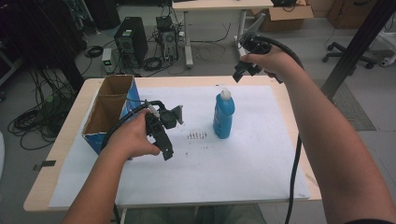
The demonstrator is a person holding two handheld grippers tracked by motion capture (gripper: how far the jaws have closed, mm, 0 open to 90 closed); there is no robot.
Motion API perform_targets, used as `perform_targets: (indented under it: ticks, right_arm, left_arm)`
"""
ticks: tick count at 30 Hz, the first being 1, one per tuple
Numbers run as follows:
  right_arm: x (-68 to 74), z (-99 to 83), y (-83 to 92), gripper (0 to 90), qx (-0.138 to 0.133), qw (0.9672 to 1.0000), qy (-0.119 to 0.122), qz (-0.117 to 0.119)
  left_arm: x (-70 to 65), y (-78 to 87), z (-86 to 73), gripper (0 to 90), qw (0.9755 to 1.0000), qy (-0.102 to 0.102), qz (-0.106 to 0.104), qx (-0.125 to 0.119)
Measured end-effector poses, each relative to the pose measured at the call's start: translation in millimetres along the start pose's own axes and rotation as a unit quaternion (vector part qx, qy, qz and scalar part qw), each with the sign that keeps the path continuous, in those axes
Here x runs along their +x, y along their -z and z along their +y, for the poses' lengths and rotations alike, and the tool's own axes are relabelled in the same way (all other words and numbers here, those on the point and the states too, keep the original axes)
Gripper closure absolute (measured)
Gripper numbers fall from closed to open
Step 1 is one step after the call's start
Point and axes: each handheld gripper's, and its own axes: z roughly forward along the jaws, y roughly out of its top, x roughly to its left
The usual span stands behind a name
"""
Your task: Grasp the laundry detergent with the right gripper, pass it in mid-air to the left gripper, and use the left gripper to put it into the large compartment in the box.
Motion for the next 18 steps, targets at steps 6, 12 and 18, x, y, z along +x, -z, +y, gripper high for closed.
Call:
perform_targets:
  ticks: [6,12,18]
  right_arm:
    - [-0.9,-11.9,5.9,4.0,-0.003,0.9999,0.007,-0.007]
    - [-2.7,-26.6,8.0,3.9,-0.003,0.9998,0.014,-0.011]
    - [-1.4,-41.0,4.8,3.9,0.000,0.9997,0.022,-0.014]
  left_arm:
    - [-4.0,3.6,1.3,0.2,1.0000,-0.005,0.001,-0.003]
    - [-4.3,5.5,0.3,0.2,1.0000,-0.008,0.000,-0.004]
    - [-3.9,4.8,-0.9,0.2,1.0000,-0.008,0.000,-0.005]
